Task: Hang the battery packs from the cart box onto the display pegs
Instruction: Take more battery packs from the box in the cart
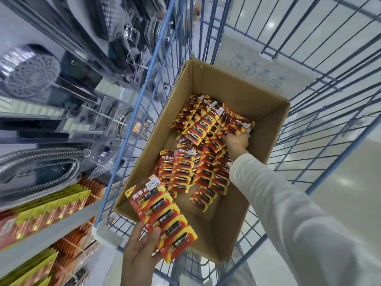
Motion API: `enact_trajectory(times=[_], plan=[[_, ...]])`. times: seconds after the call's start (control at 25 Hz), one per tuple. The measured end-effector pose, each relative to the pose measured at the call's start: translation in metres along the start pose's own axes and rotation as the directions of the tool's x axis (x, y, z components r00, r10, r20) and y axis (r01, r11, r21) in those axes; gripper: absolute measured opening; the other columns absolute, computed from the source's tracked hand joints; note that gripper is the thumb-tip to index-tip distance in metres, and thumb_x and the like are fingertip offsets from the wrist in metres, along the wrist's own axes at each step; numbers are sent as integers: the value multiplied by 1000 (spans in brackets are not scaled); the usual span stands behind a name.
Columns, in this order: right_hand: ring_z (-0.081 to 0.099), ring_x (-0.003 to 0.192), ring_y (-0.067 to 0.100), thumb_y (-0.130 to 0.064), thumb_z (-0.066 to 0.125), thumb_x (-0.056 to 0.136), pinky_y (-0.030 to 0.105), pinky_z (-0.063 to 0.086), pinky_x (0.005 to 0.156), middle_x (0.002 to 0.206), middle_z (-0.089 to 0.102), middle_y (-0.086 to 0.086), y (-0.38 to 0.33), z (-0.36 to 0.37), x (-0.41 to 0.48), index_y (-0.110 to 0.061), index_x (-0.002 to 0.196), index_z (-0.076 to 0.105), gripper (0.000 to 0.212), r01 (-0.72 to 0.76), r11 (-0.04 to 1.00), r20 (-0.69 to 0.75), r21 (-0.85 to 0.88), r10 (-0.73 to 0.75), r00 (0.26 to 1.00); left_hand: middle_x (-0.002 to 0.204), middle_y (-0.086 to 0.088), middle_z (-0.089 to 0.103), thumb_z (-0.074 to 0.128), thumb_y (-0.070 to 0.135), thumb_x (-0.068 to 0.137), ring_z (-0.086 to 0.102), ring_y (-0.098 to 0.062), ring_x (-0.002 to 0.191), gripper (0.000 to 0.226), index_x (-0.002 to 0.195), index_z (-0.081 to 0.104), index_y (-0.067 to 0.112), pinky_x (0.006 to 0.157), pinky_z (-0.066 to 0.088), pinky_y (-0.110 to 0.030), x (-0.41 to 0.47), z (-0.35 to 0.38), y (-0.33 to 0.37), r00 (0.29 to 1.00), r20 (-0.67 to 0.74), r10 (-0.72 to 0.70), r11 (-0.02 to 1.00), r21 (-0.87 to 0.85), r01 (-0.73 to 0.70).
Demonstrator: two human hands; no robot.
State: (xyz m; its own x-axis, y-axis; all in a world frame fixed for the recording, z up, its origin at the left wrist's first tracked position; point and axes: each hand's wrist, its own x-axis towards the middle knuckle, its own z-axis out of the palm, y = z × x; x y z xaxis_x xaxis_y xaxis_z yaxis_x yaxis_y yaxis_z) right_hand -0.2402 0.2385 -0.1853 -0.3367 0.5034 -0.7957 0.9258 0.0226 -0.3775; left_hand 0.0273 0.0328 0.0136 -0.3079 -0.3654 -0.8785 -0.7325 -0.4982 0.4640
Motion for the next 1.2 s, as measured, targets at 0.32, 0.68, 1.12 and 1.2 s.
enact_trajectory(times=[0.32, 0.68, 1.12, 1.2], plan=[[75, 88, 20, -2, 77, 85, 31, 61, 67, 102, 77, 8, 0, -94, -130, -7, 111, 67, 29, -72, 989, 574, 127, -15, 819, 122, -13, 75, 55, 26, 101, 76, -36, 101, 35, 134, 64, 18, 75, 64, -48, -48, 5, 27, 993, 47, 108, 971, -218, -95], [68, 115, 41, -1, 65, 89, 56, 54, 96, 127, 69, 21, 31, -193, -337, -10, 132, 63, 44, 153, 983, 929, 100, -148, 339, 112, -13, 78, 51, 34, 105, 78, -33, 88, 29, 127, 65, 23, 70, 62, -41, -183, -30, -1, 904, -274, 330, 761, -490, -426], [74, 82, 40, 9, 56, 83, 47, 62, 64, 105, 74, 23, 104, -162, -573, -11, 125, 63, 48, 481, 874, 984, -63, 134, -114, 120, -17, 75, 59, 33, 95, 77, -28, 84, 42, 134, 65, 19, 56, 60, -34, -331, -171, -90, 664, -717, 213, 213, -629, -748], [74, 82, 40, 4, 59, 78, 47, 62, 62, 107, 74, 25, 141, -153, -609, -11, 127, 63, 51, 504, 857, 972, -104, 194, -130, 124, -17, 73, 61, 33, 92, 76, -29, 89, 47, 136, 64, 18, 58, 60, -34, -346, -201, -116, 627, -758, 180, 161, -606, -779]])
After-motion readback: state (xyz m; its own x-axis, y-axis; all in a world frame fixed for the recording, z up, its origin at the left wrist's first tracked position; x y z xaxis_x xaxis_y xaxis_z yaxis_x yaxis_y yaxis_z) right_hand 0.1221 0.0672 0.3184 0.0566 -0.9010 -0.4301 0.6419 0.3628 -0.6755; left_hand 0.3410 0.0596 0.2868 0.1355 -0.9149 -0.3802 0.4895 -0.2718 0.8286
